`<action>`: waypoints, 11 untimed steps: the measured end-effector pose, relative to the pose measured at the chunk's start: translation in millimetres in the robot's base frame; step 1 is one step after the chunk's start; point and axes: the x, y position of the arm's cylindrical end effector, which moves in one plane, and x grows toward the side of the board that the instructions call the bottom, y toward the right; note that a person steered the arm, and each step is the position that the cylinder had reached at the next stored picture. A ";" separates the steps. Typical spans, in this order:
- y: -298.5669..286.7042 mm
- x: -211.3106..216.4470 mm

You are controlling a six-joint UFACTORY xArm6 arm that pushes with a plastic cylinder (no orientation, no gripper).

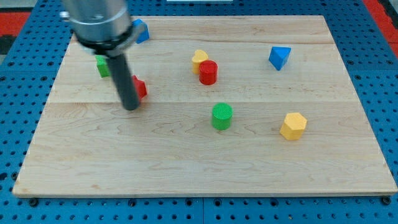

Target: Move the red star to the center of the board

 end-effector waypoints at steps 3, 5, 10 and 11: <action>-63.8 -23.4; 28.9 -39.9; 49.9 -60.6; 53.9 -16.2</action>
